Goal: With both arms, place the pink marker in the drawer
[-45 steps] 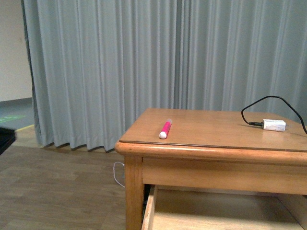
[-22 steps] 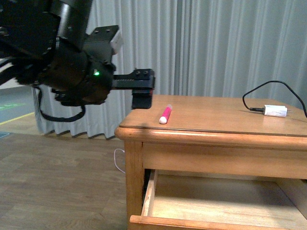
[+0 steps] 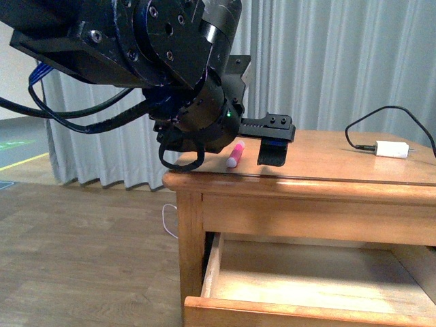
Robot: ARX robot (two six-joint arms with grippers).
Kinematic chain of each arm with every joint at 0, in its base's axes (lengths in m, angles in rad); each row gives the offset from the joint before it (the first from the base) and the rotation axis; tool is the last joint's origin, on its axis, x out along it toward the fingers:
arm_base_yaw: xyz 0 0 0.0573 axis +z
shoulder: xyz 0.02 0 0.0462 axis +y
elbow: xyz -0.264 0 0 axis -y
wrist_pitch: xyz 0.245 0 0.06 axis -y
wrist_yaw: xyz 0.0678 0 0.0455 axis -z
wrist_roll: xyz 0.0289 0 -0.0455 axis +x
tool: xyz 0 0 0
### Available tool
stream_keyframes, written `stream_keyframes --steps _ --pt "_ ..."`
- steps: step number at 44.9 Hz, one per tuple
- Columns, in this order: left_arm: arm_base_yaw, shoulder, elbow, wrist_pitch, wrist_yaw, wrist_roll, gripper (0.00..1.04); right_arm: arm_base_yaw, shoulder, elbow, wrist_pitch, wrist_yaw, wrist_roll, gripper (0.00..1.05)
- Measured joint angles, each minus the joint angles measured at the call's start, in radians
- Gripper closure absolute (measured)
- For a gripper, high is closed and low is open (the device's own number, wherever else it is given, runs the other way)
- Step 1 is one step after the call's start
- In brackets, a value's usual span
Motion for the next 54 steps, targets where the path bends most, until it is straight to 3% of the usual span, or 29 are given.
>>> stream_keyframes --steps 24,30,46,54 --pt "0.014 0.076 0.081 -0.045 -0.026 -0.032 0.08 0.0 0.0 0.0 0.0 0.0 0.0 0.08" --pt "0.021 0.084 0.097 -0.064 -0.033 -0.024 0.34 0.0 0.0 0.0 0.0 0.0 0.0 0.08" --pt "0.027 0.085 0.101 -0.062 -0.038 -0.024 0.89 0.0 0.0 0.0 0.0 0.0 0.0 0.08" --pt "0.031 0.066 0.053 0.016 0.068 -0.002 0.9 0.0 0.0 0.0 0.0 0.0 0.0 0.08"
